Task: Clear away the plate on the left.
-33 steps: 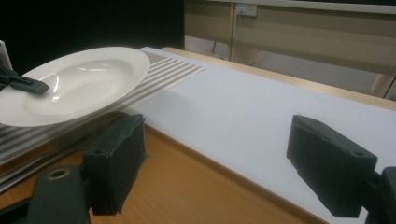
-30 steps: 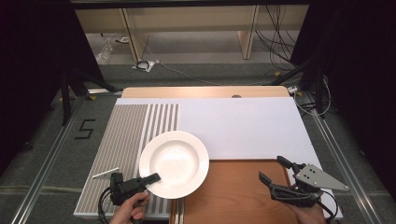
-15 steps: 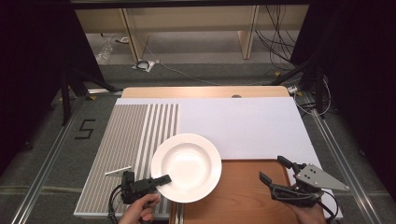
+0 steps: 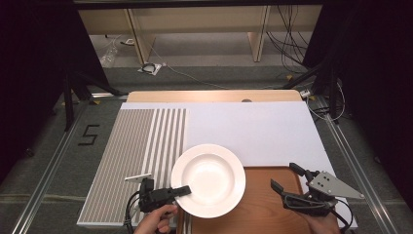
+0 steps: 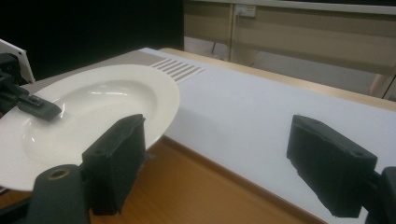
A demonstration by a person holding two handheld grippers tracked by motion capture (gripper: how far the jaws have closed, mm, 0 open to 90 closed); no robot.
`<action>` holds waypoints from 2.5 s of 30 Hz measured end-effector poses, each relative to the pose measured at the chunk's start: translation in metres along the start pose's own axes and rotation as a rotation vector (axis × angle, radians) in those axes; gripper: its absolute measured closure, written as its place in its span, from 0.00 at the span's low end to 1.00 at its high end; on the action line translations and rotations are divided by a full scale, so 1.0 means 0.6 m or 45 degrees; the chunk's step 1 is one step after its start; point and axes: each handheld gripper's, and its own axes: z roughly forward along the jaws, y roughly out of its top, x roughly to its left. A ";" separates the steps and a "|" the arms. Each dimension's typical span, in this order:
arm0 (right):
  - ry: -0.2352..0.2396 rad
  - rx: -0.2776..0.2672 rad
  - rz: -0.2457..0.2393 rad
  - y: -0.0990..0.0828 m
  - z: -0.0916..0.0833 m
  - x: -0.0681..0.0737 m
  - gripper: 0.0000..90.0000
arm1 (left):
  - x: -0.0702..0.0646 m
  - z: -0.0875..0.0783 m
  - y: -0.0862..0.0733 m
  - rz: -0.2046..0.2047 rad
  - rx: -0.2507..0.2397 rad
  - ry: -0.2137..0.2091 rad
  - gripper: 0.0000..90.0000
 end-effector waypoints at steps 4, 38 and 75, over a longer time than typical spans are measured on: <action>-0.001 0.000 -0.001 0.000 0.000 0.000 0.23 | -0.004 0.014 -0.005 0.016 0.039 0.007 0.87; 0.002 0.004 0.002 -0.001 0.001 0.000 0.23 | -0.017 0.101 -0.042 0.102 0.322 0.042 0.86; 0.003 0.004 -0.005 -0.001 0.002 0.001 0.23 | -0.012 0.111 -0.051 0.174 0.370 0.150 0.86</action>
